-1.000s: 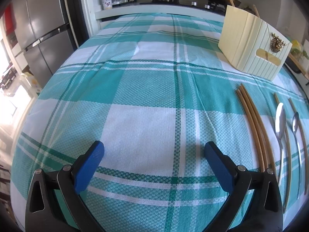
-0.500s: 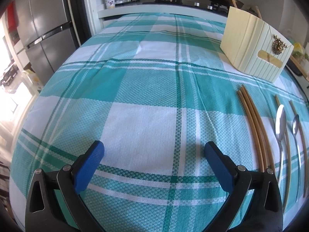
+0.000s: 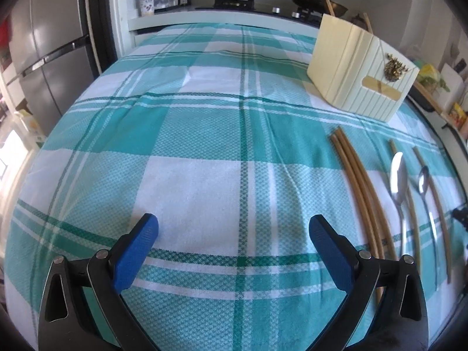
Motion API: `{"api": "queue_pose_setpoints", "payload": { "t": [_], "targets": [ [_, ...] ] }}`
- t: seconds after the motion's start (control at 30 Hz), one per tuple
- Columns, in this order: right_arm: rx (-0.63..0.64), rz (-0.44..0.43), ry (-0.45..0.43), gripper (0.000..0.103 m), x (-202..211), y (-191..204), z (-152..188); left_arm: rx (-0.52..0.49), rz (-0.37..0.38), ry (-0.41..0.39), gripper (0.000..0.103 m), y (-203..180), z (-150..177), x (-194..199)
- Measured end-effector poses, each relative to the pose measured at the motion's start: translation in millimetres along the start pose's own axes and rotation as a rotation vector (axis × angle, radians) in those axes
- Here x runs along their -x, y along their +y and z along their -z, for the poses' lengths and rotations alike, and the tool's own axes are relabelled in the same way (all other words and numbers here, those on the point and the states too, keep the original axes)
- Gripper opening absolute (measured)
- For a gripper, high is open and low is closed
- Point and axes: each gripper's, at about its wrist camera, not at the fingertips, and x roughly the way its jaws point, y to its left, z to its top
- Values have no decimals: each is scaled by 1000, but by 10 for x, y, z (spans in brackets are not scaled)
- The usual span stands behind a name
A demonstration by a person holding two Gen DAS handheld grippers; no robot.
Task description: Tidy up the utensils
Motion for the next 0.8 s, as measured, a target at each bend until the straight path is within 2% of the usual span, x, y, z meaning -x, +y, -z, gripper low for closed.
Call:
{"api": "queue_pose_setpoints", "payload": {
  "t": [0.1,0.17,0.23,0.3,0.4,0.53,0.8],
  "targets": [
    [-45,-25,-39,102,200,-52,47,99,71,-37,102,60,90,225],
    [-81,-55,-83,102,418,-51,110,103,127,-36,102,11,158,349],
    [-87,-92,-108,102,586,11,168,68,146,-39,102,-116,209,432],
    [-71,-122,-128,102,704,127,235,15,143,-43,102,-270,233,473],
    [-15,-120,-124,102,774,386,319,-51,130,-15,102,-482,217,393],
    [10,-154,-138,102,851,606,362,-79,120,22,102,-617,190,255],
    [63,-128,-152,102,950,759,349,-91,63,53,102,-637,176,87]
  ]
}}
